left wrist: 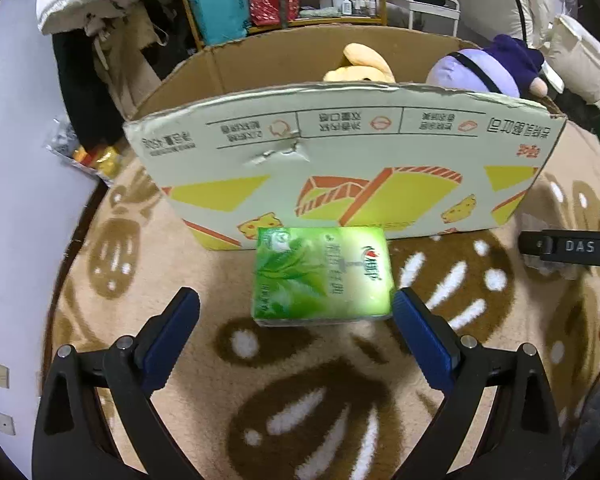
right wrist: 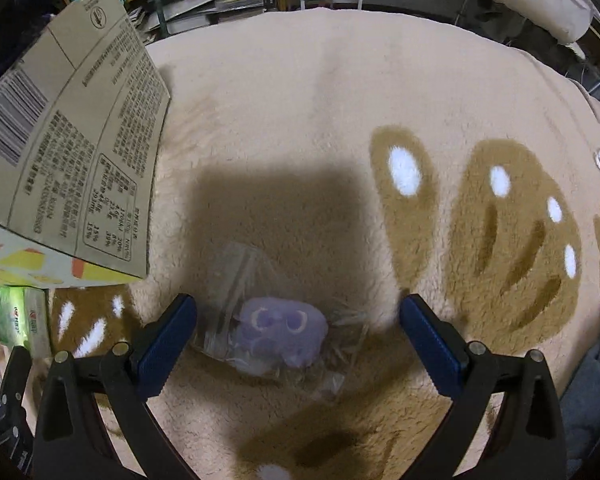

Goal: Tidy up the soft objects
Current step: 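Grasp the green tissue pack with the left tool while the right tool grasps the clear bag with purple toy, then lift the green tissue pack with the left tool while the right tool carries the bag toward the box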

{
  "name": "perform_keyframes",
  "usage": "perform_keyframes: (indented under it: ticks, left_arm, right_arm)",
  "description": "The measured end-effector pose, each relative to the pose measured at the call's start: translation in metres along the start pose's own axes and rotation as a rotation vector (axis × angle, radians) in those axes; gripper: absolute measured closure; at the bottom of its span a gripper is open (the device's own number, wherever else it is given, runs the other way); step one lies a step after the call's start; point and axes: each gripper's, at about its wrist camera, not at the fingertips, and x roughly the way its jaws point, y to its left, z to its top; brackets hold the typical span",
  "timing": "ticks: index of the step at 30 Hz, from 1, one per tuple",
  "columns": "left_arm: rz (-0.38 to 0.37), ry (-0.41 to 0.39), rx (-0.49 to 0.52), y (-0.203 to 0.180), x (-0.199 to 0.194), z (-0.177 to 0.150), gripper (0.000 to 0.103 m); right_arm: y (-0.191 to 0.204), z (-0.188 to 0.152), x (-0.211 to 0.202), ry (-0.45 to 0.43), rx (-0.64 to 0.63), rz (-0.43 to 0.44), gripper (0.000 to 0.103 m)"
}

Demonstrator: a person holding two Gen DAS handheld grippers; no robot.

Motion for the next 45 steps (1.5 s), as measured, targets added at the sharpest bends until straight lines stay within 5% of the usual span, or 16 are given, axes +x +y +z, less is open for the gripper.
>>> perform_keyframes:
  ticks: [10, 15, 21, 45]
  left_arm:
    - [-0.041, 0.025, 0.004, -0.002, 0.006, 0.001, 0.008]
    - [-0.082, 0.07, -0.054, 0.008, 0.014, 0.0, 0.03]
    - [-0.078, 0.069, -0.065, 0.009, 0.015, -0.002, 0.03]
    - [-0.028, 0.026, -0.088, 0.012, -0.024, -0.01, 0.03]
  right_arm:
    - [0.0, 0.0, 0.008, 0.02, 0.017, 0.019, 0.0]
    - [0.005, -0.003, 0.01, 0.027, -0.016, 0.009, 0.007]
    - [0.005, -0.007, 0.006, 0.028, -0.007, 0.001, 0.023]
    - [-0.017, -0.002, -0.02, -0.012, 0.015, 0.053, 0.031]
